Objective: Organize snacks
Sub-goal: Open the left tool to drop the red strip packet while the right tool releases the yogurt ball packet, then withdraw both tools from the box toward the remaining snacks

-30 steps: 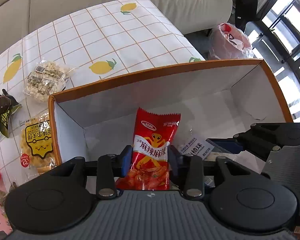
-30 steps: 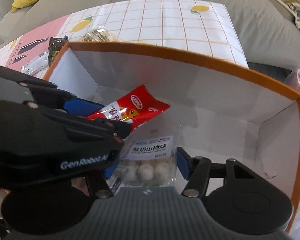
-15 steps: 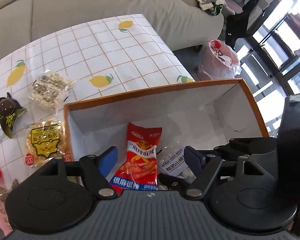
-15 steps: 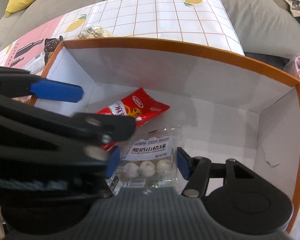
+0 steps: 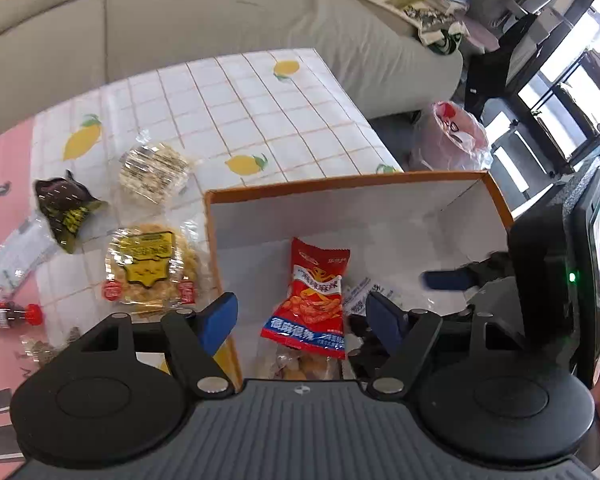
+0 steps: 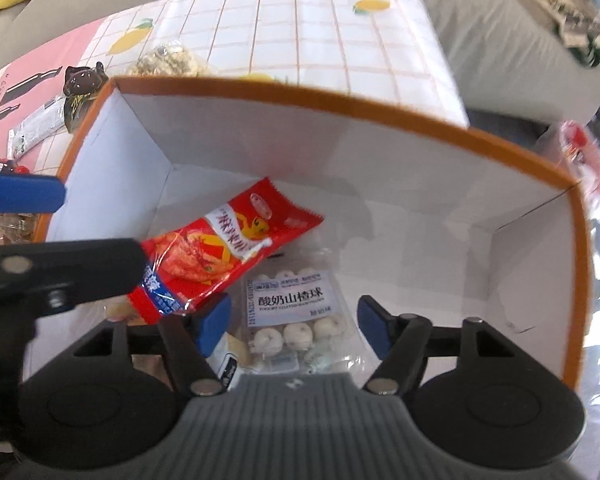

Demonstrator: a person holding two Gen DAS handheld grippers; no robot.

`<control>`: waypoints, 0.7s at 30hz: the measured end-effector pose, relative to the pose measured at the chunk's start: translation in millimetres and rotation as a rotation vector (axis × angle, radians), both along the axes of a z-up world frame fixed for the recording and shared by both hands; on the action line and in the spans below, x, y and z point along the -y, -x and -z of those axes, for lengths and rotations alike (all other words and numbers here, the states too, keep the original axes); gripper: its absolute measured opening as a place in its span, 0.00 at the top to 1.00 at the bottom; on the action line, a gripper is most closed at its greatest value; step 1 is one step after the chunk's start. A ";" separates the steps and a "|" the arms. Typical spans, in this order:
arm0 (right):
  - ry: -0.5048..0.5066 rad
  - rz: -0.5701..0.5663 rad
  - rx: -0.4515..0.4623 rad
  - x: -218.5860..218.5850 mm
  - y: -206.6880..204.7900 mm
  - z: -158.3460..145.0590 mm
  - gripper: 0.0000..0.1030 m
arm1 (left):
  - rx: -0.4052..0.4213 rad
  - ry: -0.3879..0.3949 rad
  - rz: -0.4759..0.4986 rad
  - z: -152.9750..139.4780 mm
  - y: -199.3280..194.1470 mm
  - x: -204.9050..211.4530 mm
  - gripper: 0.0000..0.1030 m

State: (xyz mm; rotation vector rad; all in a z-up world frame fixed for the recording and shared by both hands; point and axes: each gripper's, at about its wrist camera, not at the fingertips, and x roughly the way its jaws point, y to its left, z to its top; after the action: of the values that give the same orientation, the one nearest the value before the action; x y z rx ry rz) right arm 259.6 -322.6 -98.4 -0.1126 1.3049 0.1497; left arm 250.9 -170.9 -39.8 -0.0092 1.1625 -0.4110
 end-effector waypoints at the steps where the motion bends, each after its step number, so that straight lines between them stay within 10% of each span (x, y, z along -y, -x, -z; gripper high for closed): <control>1: 0.022 0.000 0.013 -1.0 0.9 -4.1 0.19 | 0.013 -0.006 0.000 -3.7 2.4 -0.9 0.17; 13: 0.157 0.028 0.058 -13.5 32.8 -54.4 0.15 | 0.081 0.017 0.010 -42.6 44.4 -33.5 0.17; 21: 0.020 0.063 0.162 -42.0 78.4 -98.8 0.14 | 0.159 0.031 -0.031 -60.7 83.9 -83.3 0.17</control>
State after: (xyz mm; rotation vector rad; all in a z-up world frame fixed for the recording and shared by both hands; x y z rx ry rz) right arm 181.2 -280.6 0.4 -0.0986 1.1469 0.0725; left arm 166.9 -87.6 20.9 -0.0216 0.9981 -0.3951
